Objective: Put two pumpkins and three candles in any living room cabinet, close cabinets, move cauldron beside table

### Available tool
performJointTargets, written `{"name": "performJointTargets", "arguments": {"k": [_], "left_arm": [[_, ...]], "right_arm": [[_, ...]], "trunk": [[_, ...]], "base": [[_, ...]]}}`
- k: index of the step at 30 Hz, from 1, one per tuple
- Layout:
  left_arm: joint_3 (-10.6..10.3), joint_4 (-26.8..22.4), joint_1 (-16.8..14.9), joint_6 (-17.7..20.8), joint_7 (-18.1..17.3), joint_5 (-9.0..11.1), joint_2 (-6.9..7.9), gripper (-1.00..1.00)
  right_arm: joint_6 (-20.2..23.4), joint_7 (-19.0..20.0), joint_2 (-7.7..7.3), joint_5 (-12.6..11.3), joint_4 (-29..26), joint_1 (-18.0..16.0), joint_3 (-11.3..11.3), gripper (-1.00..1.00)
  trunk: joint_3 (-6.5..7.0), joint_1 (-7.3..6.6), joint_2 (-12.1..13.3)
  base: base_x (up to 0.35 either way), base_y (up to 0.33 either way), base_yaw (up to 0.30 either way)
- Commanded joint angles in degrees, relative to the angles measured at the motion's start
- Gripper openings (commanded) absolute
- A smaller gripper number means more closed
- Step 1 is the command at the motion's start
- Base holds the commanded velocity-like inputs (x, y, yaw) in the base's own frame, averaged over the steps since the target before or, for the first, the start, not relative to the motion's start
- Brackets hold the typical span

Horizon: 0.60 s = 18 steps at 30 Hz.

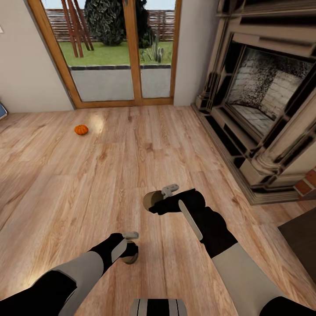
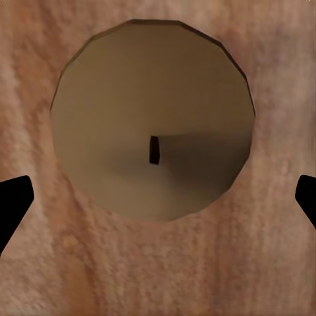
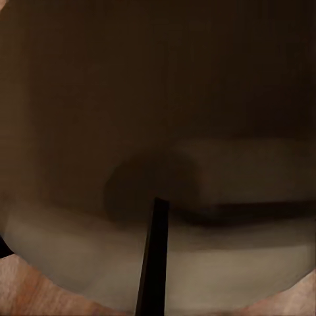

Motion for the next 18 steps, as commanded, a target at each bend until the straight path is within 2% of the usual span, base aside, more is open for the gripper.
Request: {"name": "performJointTargets", "arguments": {"k": [1, 8, 18], "left_arm": [[-0.39, -0.12, -0.01, 0.25, 0.41, 0.61, 0.02, 1.0], [-0.38, -0.12, -0.01, 0.25, 0.41, 0.61, 0.02, 1.0], [-0.39, -0.12, -0.01, 0.25, 0.41, 0.61, 0.02, 1.0]], "right_arm": [[0.23, -0.15, 0.0, -0.33, -0.03, -0.03, 0.01, -1.0], [0.23, -0.15, 0.0, -0.32, -0.03, -0.03, 0.0, -1.0], [0.23, -0.15, 0.0, -0.34, -0.03, -0.03, -0.03, -1.0]], "trunk": [[-0.04, -0.01, -0.02], [-0.04, -0.01, -0.02], [-2.26, 0.25, -0.15]], "base": [[0.01, 0.0, 0.0], [0.003, 0.0, 0.0], [0.0, 0.0, 0.0]]}}
